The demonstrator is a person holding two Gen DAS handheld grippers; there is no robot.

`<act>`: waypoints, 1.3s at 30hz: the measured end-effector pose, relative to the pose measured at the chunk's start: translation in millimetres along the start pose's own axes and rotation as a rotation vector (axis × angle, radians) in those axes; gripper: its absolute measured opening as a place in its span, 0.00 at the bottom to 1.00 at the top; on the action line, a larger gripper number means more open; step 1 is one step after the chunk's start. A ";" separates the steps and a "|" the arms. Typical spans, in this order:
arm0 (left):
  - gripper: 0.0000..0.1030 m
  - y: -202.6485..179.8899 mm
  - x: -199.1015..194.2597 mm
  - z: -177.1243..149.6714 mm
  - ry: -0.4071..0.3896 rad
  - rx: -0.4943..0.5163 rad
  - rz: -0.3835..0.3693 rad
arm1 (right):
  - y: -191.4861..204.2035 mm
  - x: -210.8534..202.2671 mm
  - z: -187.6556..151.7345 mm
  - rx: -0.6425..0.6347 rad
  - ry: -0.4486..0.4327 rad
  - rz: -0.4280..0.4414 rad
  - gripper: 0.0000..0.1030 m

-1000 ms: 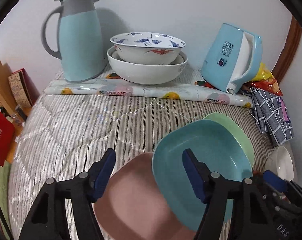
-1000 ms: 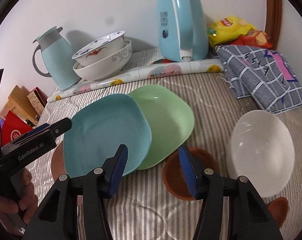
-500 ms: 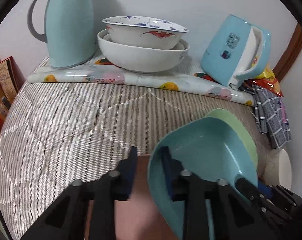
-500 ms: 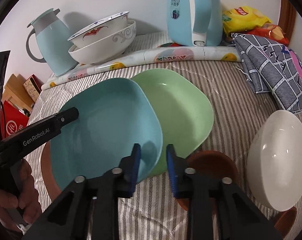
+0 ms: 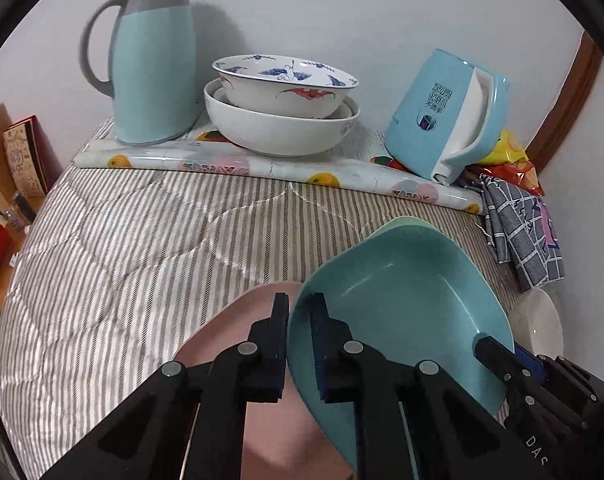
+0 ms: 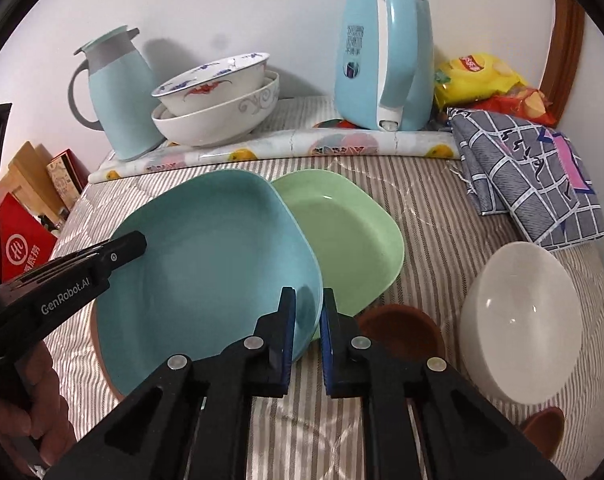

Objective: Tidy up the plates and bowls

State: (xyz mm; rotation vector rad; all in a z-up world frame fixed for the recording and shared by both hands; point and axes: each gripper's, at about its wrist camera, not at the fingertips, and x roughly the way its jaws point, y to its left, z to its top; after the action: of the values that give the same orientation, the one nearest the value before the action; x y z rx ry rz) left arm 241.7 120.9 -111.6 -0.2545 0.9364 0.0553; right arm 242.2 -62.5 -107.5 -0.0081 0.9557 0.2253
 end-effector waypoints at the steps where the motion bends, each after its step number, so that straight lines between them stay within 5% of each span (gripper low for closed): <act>1: 0.11 1.5 -3.7 -2.4 -0.003 -0.002 0.002 | 1.6 -2.7 -1.7 -0.002 -0.002 0.002 0.11; 17: 0.11 37.0 -42.0 -31.3 -0.030 -0.057 0.049 | 39.5 -24.6 -28.2 -0.051 -0.015 0.052 0.11; 39: 0.11 66.2 -26.7 -48.3 0.026 -0.104 0.102 | 63.5 1.6 -39.7 -0.103 0.060 0.079 0.11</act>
State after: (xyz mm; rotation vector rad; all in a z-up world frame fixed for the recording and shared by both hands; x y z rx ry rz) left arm 177.3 175.1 -130.1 -0.3040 0.9732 0.1951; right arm 198.6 -4.4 -125.8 -0.0723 1.0038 0.3492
